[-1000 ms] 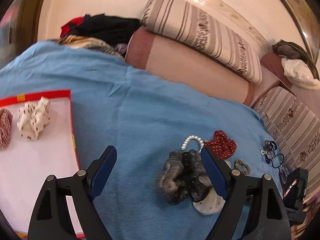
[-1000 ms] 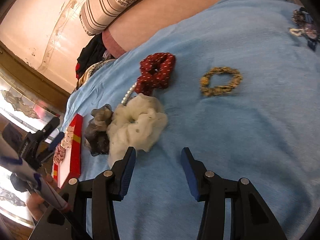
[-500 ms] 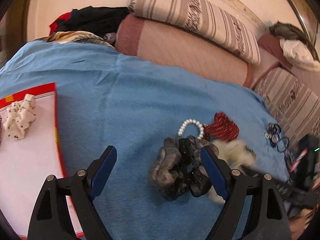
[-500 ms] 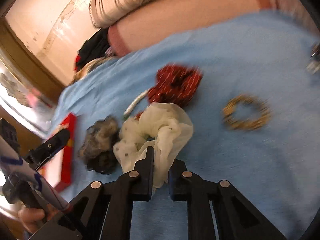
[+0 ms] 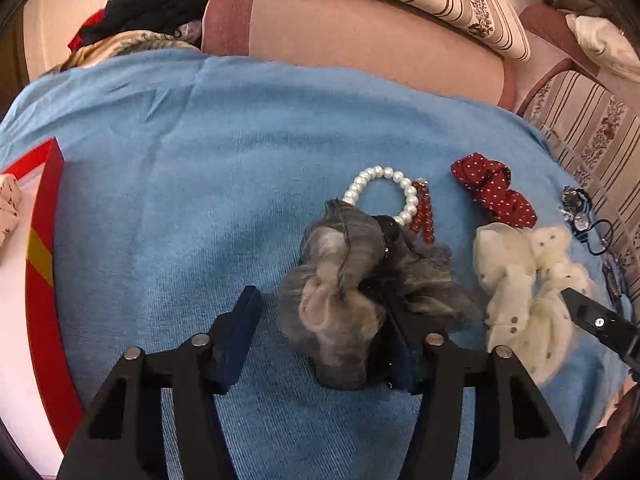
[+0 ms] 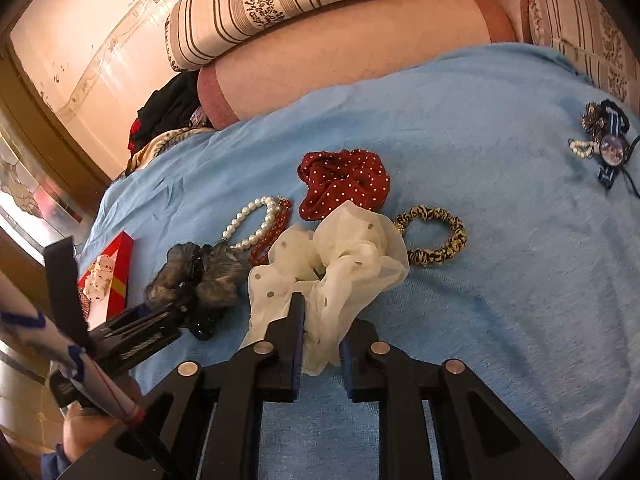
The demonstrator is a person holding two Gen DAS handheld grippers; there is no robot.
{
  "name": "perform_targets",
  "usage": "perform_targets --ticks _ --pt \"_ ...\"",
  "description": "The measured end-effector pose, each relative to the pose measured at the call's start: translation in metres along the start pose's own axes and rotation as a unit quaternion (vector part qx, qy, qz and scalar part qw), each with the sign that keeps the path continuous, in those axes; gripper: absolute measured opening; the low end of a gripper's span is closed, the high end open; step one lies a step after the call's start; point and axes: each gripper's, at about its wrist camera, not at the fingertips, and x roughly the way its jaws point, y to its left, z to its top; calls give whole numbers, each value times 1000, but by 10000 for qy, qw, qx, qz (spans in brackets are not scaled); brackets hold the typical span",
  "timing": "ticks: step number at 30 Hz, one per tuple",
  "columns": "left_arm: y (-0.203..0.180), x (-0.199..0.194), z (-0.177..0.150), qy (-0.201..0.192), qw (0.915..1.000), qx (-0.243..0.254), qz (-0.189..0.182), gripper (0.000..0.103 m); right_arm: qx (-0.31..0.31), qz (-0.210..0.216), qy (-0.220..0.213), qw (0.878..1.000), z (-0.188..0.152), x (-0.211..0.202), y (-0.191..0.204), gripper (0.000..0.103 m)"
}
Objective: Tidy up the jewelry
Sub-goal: 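Grasp the sheer grey-black scrunchie with the left gripper while the right grasps the cream chiffon scrunchie, then lift both scrunchies and carry them over the red-rimmed box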
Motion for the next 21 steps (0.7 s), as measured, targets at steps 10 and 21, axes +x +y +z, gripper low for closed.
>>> perform_targets --ticks 10,21 --pt "-16 -12 0 -280 9989 342 -155 21 197 183 115 9996 -2 14 -5 31" --pt "-20 -51 5 -1174 9920 464 17 21 -802 0 -1141 9902 1 -37 31 10"
